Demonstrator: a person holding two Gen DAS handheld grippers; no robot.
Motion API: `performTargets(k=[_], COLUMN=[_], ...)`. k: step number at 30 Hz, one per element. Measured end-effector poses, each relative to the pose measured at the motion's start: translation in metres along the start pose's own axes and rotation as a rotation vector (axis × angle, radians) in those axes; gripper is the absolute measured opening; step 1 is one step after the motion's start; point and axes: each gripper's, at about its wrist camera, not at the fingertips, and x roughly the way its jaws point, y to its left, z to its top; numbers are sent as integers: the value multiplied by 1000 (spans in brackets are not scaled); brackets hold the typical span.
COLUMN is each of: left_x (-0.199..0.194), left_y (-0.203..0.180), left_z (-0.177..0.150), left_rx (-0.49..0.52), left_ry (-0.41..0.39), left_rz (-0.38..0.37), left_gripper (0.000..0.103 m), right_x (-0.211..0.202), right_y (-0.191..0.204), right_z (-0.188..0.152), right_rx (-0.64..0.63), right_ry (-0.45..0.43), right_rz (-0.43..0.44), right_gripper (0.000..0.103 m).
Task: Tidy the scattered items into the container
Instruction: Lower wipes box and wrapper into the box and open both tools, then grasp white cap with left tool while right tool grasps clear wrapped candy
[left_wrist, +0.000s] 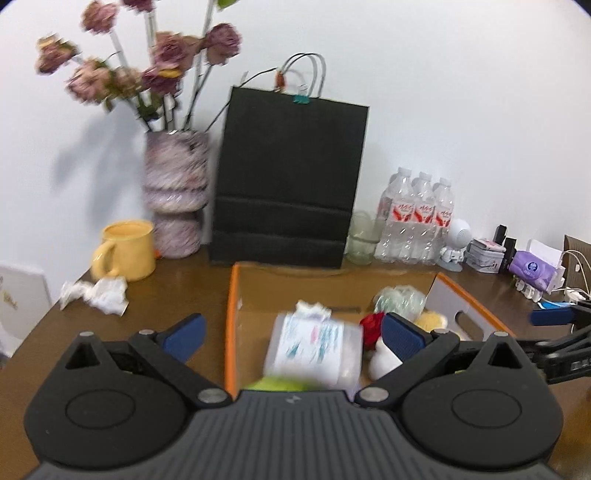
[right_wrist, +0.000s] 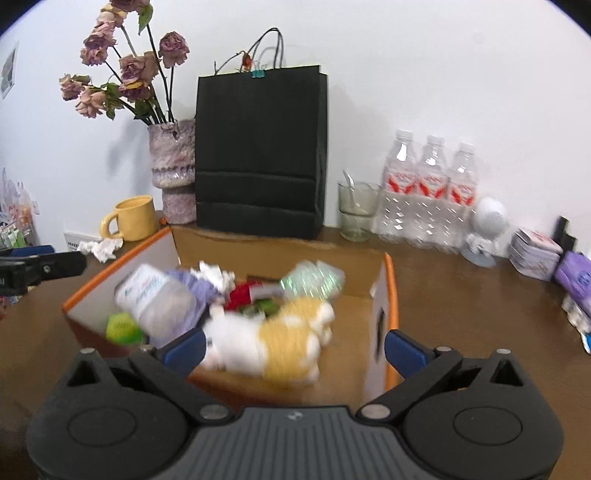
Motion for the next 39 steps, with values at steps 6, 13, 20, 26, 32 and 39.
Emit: performTargets(k=[6,13,20,26,32,39], left_x=[-27,-41,-43,-42,-42,-45], left_y=[-1,2,-6,-3,1,-3], left_z=[-29,-65,-80,-91,-92,-95], left_rx=[65,67,91,89,59,54], left_ry=[70,213,270,321,330,317], left_rz=[-3,-11,-15,-15,-30,-33], left_gripper=[103,98,77,61,30,28], right_x=[-21,-32,-32,-33,-34,-38], right_y=[1,1,11,15,20,25], right_z=[-41,-80,-98,-105,-106,-106], right_rx=[-17,37,33,27,-12,-12], right_ry=[90,166,198,193,184,186], right_rz=[0,53,67,66,70,65], right_gripper=[103,88,72,62,42,35])
